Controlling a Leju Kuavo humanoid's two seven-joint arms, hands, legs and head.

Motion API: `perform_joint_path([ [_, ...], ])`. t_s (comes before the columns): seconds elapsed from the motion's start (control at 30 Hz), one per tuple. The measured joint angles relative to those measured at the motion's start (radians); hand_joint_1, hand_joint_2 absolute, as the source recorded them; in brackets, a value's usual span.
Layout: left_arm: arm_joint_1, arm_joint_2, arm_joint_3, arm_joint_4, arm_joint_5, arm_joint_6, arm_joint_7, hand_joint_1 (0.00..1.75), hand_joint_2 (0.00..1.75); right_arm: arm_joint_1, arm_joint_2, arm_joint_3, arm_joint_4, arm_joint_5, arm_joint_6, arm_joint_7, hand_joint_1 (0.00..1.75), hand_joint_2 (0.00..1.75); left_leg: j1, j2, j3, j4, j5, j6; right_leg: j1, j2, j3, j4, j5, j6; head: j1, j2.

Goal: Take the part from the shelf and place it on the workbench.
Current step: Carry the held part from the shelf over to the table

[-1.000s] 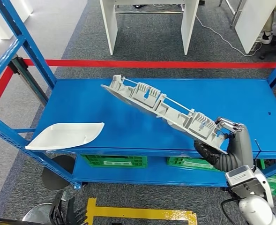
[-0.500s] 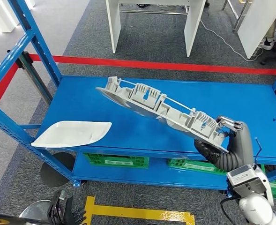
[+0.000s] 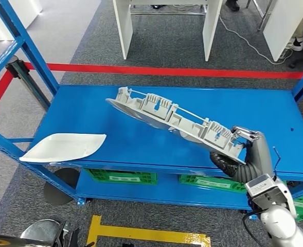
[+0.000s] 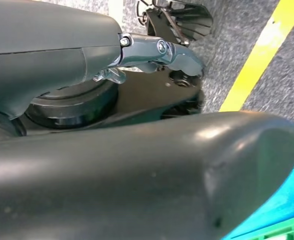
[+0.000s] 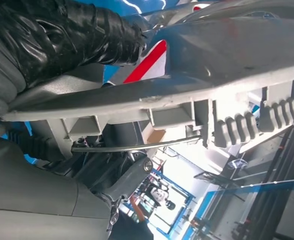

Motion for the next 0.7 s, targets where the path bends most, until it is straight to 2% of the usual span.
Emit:
perform_joint_path([
  [0.03,0.001,-0.002,0.0,-0.002,0.001,0.003,-0.001,0.0,0.0,0.0,0.0,0.0,0.003,0.0,0.001,0.0,1.75,1.75,-0.004,0.0,0.01,-0.025,0.025,0.009,0.005,0.0,0.002,0.0,-0.001,-0.002,0.0,0.0],
  [0.07,0.001,-0.003,-0.001,-0.004,0.001,0.006,-0.003,0.0,0.0,0.0,0.001,0.0,0.004,0.0,0.002,-0.001,1.75,1.75,-0.01,0.0,0.035,-0.081,0.063,0.021,0.01,0.0,0.005,0.0,-0.002,-0.004,0.0,0.0],
  [0.13,0.001,-0.002,-0.001,-0.007,0.001,0.01,-0.007,0.0,0.0,-0.001,0.001,0.0,0.006,0.0,0.002,-0.002,1.75,1.75,-0.021,0.002,0.089,-0.199,0.113,0.048,0.018,0.0,0.009,0.0,-0.005,-0.007,0.002,0.0],
  [0.2,0.001,-0.001,-0.002,-0.009,0.002,0.012,-0.01,0.0,0.0,-0.001,0.002,-0.001,0.008,0.0,0.002,-0.004,1.75,1.75,-0.029,0.004,0.115,-0.256,0.118,0.06,0.019,-0.001,0.006,0.0,-0.004,-0.003,0.003,0.0],
  [0.27,0.002,-0.001,-0.002,-0.01,0.003,0.012,-0.011,0.0,0.0,0.0,0.001,-0.002,0.009,0.0,0.003,-0.004,1.75,1.75,-0.027,0.005,0.123,-0.279,0.12,0.058,0.019,-0.003,0.0,0.001,-0.003,0.005,0.001,0.0],
  [0.33,0.002,-0.003,-0.002,-0.013,0.006,0.013,-0.012,0.0,0.0,-0.002,0.002,-0.003,0.01,0.001,0.002,-0.005,1.75,1.75,-0.018,0.005,0.131,-0.298,0.128,0.054,0.019,-0.001,-0.017,0.03,-0.023,0.017,0.004,0.0],
  [0.37,0.001,-0.004,-0.002,-0.014,0.008,0.015,-0.014,0.0,0.0,-0.004,0.002,-0.003,0.01,0.0,0.002,-0.006,1.75,1.75,-0.013,0.006,0.135,-0.305,0.131,0.052,0.017,-0.001,-0.037,0.071,-0.046,0.024,0.006,0.0],
  [0.43,0.0,-0.003,-0.002,-0.017,0.011,0.02,-0.017,0.0,0.0,-0.004,0.002,-0.004,0.011,0.0,0.002,-0.007,1.75,1.75,-0.01,0.006,0.136,-0.306,0.132,0.052,0.007,0.001,-0.094,0.188,-0.1,0.038,0.008,0.0],
  [0.47,0.001,-0.003,-0.002,-0.018,0.012,0.023,-0.019,0.0,0.0,-0.002,0.002,-0.004,0.012,0.0,0.002,-0.006,1.75,1.75,-0.008,0.006,0.136,-0.305,0.131,0.051,0.001,0.0,-0.117,0.235,-0.112,0.045,0.008,0.0],
  [0.5,0.002,-0.004,-0.002,-0.018,0.014,0.024,-0.02,0.0,0.0,-0.001,0.002,-0.004,0.014,0.0,0.002,-0.006,1.75,1.75,-0.005,0.006,0.136,-0.304,0.13,0.049,-0.006,0.0,-0.128,0.252,-0.108,0.053,0.008,0.0],
  [0.53,0.002,-0.004,-0.003,-0.018,0.015,0.025,-0.021,0.0,0.0,0.0,0.002,-0.004,0.015,0.001,0.002,-0.006,1.75,1.75,0.0,0.005,0.136,-0.302,0.128,0.044,-0.012,0.0,-0.12,0.232,-0.085,0.06,0.008,0.0],
  [0.6,0.001,-0.003,-0.003,-0.018,0.019,0.025,-0.024,0.0,0.0,-0.002,0.003,-0.004,0.017,0.001,0.002,-0.006,1.75,1.75,0.01,0.004,0.137,-0.294,0.122,0.03,-0.022,0.0,-0.062,0.112,-0.021,0.075,0.009,0.0],
  [0.63,0.001,-0.001,-0.003,-0.018,0.022,0.026,-0.027,0.0,0.0,-0.004,0.003,-0.004,0.017,0.001,0.002,-0.007,1.75,1.75,0.012,0.003,0.135,-0.288,0.119,0.02,-0.024,0.003,-0.03,0.054,-0.003,0.078,0.011,0.0],
  [0.67,0.0,0.001,-0.003,-0.018,0.024,0.025,-0.03,0.0,0.0,-0.005,0.003,-0.003,0.018,0.0,0.002,-0.007,1.75,1.75,0.012,0.002,0.133,-0.284,0.117,0.011,-0.023,0.004,-0.01,0.018,0.003,0.073,0.013,0.0],
  [0.7,0.0,0.002,-0.004,-0.018,0.026,0.025,-0.033,0.0,0.0,-0.005,0.004,-0.003,0.018,0.0,0.002,-0.007,1.75,1.75,0.011,0.001,0.131,-0.283,0.118,0.002,-0.021,0.007,-0.003,0.007,-0.002,0.065,0.014,0.0],
])
